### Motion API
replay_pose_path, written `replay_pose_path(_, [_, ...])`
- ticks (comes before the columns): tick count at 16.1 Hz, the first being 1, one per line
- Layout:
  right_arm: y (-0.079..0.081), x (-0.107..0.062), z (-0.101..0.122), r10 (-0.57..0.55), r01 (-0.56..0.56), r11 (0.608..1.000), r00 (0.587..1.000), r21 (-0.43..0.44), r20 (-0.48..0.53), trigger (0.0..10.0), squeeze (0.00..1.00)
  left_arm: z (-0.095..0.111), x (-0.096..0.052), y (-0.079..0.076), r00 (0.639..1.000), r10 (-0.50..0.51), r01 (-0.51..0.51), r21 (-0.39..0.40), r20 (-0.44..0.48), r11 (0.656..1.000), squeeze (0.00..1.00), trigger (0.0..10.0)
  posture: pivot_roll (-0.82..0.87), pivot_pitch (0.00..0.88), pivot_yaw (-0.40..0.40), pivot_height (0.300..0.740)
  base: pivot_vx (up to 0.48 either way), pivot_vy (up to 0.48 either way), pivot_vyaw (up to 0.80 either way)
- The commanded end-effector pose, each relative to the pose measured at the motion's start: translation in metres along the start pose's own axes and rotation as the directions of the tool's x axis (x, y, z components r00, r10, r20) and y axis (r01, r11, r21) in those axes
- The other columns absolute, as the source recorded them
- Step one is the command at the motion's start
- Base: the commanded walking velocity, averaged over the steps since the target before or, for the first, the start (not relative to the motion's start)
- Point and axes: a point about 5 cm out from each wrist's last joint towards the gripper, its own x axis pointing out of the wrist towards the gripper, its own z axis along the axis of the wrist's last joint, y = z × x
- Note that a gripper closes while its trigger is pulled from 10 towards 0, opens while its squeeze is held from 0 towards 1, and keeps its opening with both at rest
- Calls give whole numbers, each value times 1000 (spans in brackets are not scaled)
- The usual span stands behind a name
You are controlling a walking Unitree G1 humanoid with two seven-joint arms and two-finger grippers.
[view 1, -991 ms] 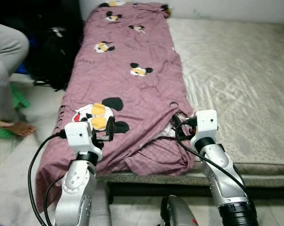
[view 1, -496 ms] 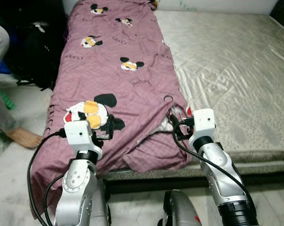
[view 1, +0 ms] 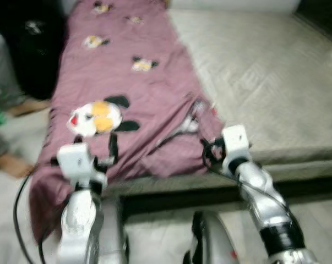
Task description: Clean up the room
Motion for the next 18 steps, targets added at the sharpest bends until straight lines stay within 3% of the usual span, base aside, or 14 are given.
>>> replay_pose_path(1, [0, -1, -4, -1, 1, 1000, 1000, 3, -16, 10000, 0, 5, 2, -1, 1000, -6, 6, 0, 19, 1000, 0, 10000, -2, 186, -66, 552, 0, 0, 0])
replay_pose_path(4, [8, -2, -9, 33, -33, 999, 999, -10, -31, 10000, 0, 5, 6, -4, 1000, 14, -15, -22, -20, 1000, 0, 10000, 1, 235, -56, 552, 0, 0, 0])
replay_pose_path(7, [12, 2, -8, 43, -42, 999, 999, 14, -29, 10000, 0, 3, 1, -4, 1000, -1, 1, -9, -30, 1000, 0, 10000, 11, 239, -53, 552, 0, 0, 0])
replay_pose_path(12, [28, 28, 8, 46, -46, 999, 999, 29, -19, 10000, 0, 12, 2, -10, 998, -54, 55, 33, -18, 998, 0, 10000, 53, 263, -31, 552, 0, 0, 0])
replay_pose_path(14, [37, 40, 19, 5, -3, 996, 1000, 86, -17, 10000, 0, 12, -6, -8, 998, -51, 52, 36, -41, 998, 0, 10000, 70, 302, -23, 552, 0, 0, 0])
replay_pose_path(18, [49, 51, 28, -44, 46, 992, 999, 114, -18, 10000, 0, 13, -14, -8, 997, -53, 56, 43, -62, 998, 0, 10000, 114, 336, -24, 552, 0, 0, 0])
